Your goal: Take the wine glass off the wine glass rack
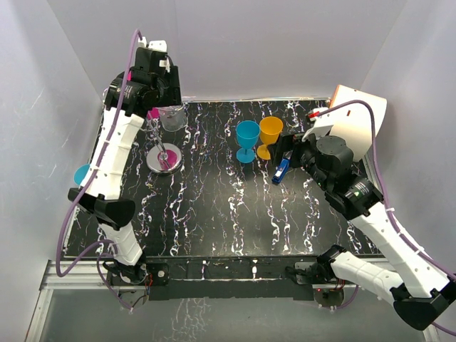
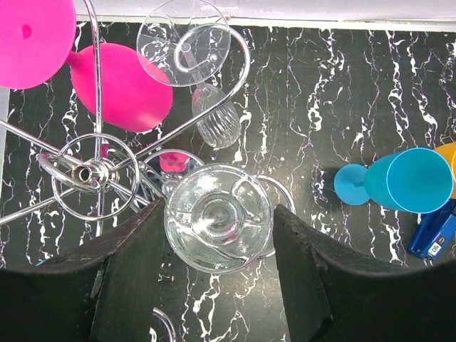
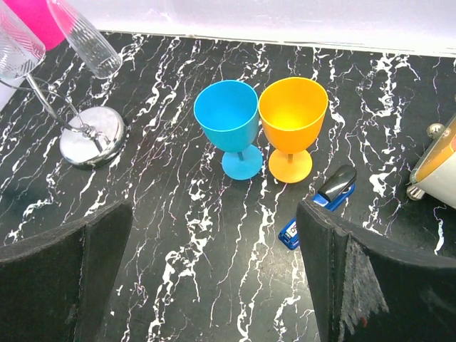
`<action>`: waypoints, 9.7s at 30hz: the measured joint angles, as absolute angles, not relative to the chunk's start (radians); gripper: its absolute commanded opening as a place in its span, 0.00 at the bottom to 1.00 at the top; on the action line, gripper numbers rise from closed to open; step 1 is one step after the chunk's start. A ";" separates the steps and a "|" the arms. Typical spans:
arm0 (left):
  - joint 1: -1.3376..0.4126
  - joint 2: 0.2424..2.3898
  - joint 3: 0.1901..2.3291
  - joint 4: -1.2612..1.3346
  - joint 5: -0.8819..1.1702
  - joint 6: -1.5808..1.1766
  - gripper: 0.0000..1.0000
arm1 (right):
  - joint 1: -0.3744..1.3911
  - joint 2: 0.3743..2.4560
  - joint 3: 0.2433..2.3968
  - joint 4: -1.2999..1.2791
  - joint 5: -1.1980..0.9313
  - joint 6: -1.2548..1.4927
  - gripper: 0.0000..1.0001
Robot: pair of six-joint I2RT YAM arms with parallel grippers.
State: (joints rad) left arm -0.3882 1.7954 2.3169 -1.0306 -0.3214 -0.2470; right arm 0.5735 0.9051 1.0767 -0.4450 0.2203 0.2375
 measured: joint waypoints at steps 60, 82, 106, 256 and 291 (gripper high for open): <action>-0.375 1.864 2.304 -0.842 0.065 -0.365 0.00 | 0.574 1.065 1.009 -0.203 -0.115 0.570 0.98; -0.375 1.739 2.190 -0.830 0.260 -0.582 0.00 | 0.574 1.458 0.852 0.806 -0.226 1.169 0.90; -0.366 1.380 1.711 -0.445 0.436 -0.875 0.11 | 0.576 1.471 0.789 1.339 -0.273 1.435 0.00; 0.350 1.880 1.797 0.004 0.927 -1.041 0.51 | 0.242 0.979 0.972 -0.548 -0.194 0.394 0.99; 0.321 1.699 2.062 -0.524 0.402 -0.537 0.79 | 0.242 0.974 0.971 -0.542 -0.223 0.399 0.98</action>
